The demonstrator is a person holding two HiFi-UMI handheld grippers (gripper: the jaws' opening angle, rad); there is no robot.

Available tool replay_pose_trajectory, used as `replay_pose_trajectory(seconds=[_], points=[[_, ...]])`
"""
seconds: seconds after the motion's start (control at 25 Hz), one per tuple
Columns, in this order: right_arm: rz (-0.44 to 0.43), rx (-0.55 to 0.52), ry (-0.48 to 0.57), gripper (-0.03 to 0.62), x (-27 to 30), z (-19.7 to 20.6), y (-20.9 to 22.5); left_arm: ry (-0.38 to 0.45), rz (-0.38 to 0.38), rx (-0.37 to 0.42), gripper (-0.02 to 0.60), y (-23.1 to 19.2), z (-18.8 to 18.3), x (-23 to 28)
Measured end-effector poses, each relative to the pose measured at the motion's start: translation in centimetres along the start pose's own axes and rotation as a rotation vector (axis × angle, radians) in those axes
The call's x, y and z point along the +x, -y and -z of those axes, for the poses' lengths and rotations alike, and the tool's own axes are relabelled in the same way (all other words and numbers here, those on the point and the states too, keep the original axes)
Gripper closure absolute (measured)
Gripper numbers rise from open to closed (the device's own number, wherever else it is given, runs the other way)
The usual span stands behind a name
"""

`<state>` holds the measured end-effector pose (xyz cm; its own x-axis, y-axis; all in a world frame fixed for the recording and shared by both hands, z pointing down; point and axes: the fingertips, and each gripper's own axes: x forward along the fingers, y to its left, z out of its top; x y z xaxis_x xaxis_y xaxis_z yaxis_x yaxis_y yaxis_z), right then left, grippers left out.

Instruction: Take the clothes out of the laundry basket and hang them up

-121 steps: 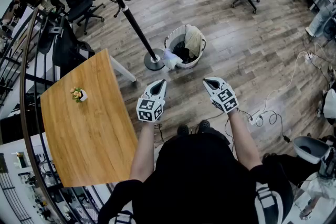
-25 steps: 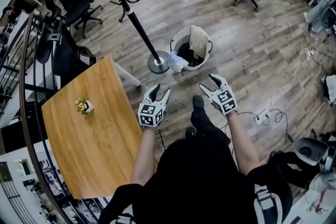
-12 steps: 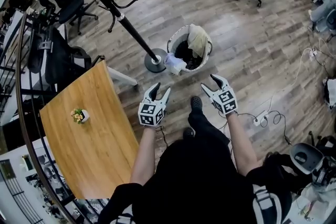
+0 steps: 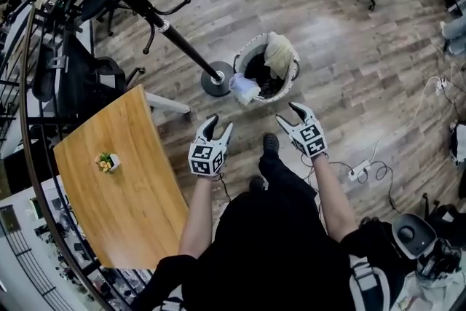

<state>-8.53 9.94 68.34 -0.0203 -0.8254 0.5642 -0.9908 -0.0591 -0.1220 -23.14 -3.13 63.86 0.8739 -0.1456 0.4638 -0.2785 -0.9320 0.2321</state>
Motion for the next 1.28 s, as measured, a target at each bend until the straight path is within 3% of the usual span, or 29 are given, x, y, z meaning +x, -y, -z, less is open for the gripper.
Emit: replay_pose_trajectory(seconds=[0.6,1.28], points=[[-0.116,-0.038,-0.039,0.33,5.2,-2.1,4.8,-0.046,-0.095,-0.02,0.37,-1.9,-1.5,4.2],[-0.118,-0.064,-0.041,0.336,6.8,-3.9,4.6,-0.07,-0.066,-0.032,0.37,-2.8,-0.8,5.9]])
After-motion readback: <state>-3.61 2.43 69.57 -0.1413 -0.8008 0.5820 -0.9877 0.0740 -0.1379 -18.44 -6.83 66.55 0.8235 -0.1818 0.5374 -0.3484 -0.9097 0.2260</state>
